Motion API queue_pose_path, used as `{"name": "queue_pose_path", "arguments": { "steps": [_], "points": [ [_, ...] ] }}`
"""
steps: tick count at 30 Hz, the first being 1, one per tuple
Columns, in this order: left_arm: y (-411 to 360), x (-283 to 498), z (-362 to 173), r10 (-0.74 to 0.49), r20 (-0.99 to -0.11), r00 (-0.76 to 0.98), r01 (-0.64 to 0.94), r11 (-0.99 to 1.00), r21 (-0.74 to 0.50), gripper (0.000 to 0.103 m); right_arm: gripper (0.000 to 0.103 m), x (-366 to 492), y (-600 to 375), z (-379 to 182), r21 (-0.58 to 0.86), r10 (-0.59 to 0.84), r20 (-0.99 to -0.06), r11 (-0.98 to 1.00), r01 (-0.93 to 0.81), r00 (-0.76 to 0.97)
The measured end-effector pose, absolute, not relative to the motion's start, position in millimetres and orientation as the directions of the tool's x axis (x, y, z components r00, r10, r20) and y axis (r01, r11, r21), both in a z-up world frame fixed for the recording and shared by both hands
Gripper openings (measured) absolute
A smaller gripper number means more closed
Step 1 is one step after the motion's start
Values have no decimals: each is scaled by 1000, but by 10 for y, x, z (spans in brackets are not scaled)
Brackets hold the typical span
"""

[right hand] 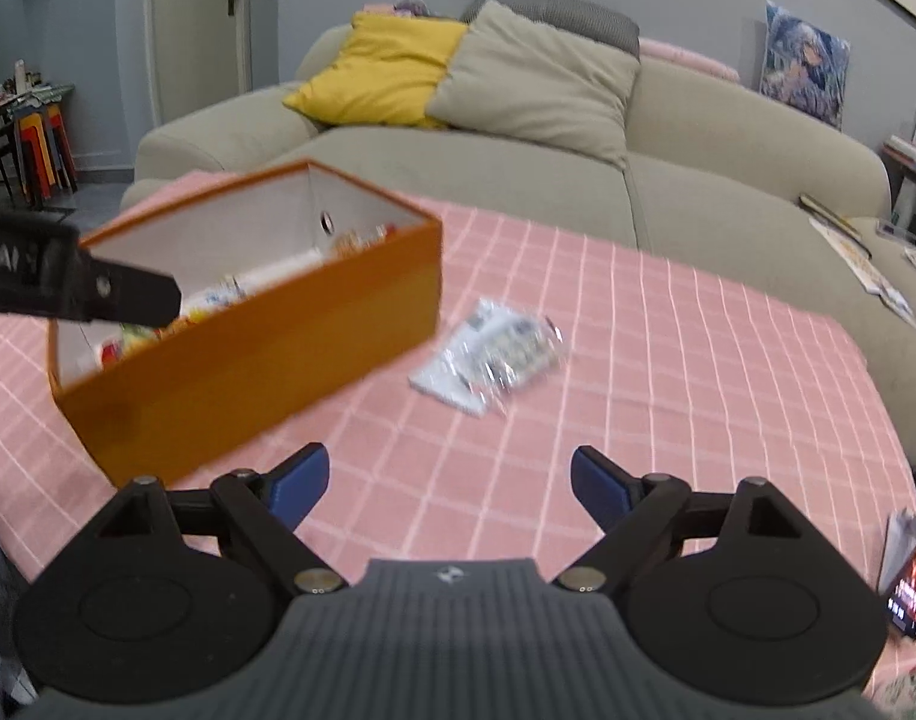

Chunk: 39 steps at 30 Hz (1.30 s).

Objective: Organize snacks
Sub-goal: 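Lift both grippers out of the box and move to the remaining packets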

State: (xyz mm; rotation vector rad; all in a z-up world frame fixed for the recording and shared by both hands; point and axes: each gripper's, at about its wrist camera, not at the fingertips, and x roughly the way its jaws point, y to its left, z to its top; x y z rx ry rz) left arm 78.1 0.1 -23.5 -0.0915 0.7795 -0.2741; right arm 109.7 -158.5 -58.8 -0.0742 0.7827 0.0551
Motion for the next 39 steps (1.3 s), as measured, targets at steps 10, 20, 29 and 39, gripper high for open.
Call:
{"name": "queue_pose_path", "arguments": {
  "steps": [10,20,29,39],
  "points": [
    [-314,879,-529,-299,-710,637,258,951,-169,66,85,1099,-1807,-873,-101,-20,-711,992,-73,703],
    [-598,1213,-776,-267,-750,605,254,958,-136,67,78,1451,-2047,-1082,-114,-17,-734,989,-99,679],
    [-715,1569,-1033,-199,-791,579,185,977,-110,67,72,1947,-2161,-1171,-43,33,-742,994,-97,669],
    [-731,1813,-1219,-117,-826,552,60,993,-100,67,58,2447,-2048,-1487,-50,93,-760,978,-200,643]
  ]
}}
